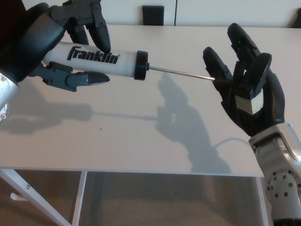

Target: The robot walks towards a desk on which an air pump is kept in the middle. It lifts it up and holds it with its left hand and uses its right hand to compress it by pushing its handle inwards.

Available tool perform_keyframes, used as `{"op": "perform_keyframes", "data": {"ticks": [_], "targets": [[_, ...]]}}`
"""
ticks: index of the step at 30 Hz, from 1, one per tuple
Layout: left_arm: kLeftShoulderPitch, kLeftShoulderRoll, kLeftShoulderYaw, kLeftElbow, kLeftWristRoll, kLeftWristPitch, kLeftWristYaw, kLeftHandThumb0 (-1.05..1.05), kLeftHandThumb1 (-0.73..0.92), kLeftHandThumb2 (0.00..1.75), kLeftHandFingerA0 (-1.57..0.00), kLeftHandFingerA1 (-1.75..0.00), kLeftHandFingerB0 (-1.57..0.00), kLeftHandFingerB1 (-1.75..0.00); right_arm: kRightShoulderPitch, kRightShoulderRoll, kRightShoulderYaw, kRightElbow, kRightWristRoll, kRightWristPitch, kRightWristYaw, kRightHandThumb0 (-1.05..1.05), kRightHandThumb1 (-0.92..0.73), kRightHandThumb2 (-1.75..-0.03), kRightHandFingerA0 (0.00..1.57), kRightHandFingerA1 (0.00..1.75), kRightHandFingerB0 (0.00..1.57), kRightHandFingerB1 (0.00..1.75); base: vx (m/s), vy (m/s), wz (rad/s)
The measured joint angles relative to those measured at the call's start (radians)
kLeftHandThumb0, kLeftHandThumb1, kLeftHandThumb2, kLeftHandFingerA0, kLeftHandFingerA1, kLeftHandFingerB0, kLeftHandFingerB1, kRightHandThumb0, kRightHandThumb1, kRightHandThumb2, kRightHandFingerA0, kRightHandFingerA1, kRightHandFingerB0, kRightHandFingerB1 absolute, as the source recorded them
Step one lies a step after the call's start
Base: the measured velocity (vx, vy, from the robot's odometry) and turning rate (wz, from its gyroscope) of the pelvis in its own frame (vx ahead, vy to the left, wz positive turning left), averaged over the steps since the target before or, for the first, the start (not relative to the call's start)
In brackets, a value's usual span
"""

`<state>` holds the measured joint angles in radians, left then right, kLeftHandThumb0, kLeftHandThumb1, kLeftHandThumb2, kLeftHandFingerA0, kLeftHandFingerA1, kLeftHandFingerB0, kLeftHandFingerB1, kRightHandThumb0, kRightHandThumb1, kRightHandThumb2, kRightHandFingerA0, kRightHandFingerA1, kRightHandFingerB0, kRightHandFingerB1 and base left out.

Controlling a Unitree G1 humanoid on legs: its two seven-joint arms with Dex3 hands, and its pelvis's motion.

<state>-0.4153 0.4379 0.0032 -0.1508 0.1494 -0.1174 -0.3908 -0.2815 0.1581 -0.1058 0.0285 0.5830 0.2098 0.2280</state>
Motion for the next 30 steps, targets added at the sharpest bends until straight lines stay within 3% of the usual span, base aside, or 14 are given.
{"op": "perform_keyframes", "data": {"ticks": [13,30], "targets": [[-0.006,-0.013,-0.034,0.022,-0.002,-0.011,0.0,-0.06,0.62,0.55,-0.66,-1.75,-0.47,-1.73,-0.025,0.017,0.021,0.007,-0.021,0.0,-0.01,-0.92,-0.84,-1.17,0.0,0.12,0.0,0.08,0.0,0.0,0.0],[-0.028,-0.035,-0.109,0.035,0.046,-0.014,0.016,-0.09,0.65,0.53,-0.65,-1.75,-0.5,-1.68,-0.063,0.016,0.129,0.001,-0.151,-0.026,-0.036,-0.88,-0.79,-1.13,0.0,0.12,0.0,0.11,0.0,0.0,0.0]]}}
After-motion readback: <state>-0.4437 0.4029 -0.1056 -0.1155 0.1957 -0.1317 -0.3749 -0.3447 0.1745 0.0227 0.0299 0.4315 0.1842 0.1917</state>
